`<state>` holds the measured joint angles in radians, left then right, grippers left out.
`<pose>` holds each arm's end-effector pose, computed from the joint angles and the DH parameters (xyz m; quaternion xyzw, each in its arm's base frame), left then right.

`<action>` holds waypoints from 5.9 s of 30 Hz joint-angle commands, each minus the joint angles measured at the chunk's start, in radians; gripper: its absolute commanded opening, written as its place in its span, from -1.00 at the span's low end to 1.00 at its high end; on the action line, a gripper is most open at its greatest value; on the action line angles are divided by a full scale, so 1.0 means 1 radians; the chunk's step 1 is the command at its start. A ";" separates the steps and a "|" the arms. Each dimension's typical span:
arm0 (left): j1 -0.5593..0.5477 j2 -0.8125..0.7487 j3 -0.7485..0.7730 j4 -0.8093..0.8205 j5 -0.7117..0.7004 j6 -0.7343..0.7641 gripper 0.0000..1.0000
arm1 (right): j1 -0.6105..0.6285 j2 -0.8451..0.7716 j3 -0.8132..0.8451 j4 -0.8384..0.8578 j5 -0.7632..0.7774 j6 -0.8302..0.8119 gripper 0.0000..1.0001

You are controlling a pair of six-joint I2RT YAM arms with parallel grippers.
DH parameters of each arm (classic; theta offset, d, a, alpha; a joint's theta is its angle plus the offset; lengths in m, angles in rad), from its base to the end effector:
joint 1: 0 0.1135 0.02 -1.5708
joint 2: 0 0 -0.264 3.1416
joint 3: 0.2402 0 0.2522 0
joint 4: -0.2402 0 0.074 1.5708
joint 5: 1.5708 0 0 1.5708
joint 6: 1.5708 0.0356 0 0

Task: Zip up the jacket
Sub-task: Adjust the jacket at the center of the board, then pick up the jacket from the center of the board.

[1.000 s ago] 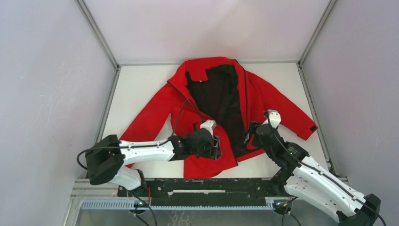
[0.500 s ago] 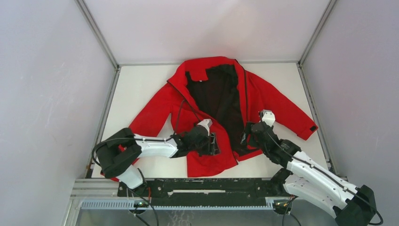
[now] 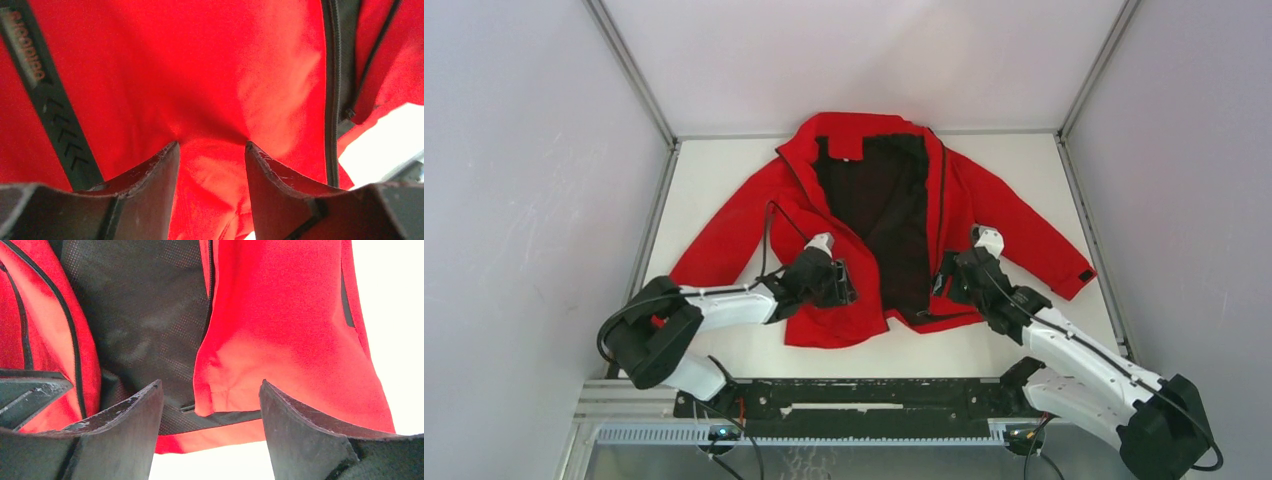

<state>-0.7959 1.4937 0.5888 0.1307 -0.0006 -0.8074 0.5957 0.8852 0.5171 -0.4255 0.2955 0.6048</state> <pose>0.1935 -0.1976 0.1445 -0.0054 0.9217 -0.2785 0.2700 0.1538 0.0917 0.2086 0.0599 0.9151 0.0993 0.3862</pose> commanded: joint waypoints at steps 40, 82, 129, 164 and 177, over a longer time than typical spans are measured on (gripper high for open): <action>-0.007 -0.393 -0.074 -0.301 -0.030 0.127 0.22 | 0.115 0.334 0.139 0.116 -0.016 0.013 -1.00; -0.106 -0.437 -0.064 -0.345 -0.036 0.168 0.30 | 0.480 0.159 -0.012 0.123 -0.052 0.219 -0.30; -0.108 -1.192 0.234 -0.964 -0.338 0.324 0.57 | 0.757 0.598 0.343 -0.366 0.354 0.413 0.21; -0.108 -1.221 0.207 -0.948 -0.351 0.321 0.62 | 0.763 0.536 0.190 -0.299 0.312 0.498 0.26; -0.108 -1.232 0.205 -0.947 -0.352 0.320 0.63 | 0.762 0.554 0.162 -0.274 0.284 0.521 0.31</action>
<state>-0.8993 0.2733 0.7956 -0.8406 -0.3378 -0.5049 1.3571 1.4231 0.6987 -0.7315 0.6254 1.1034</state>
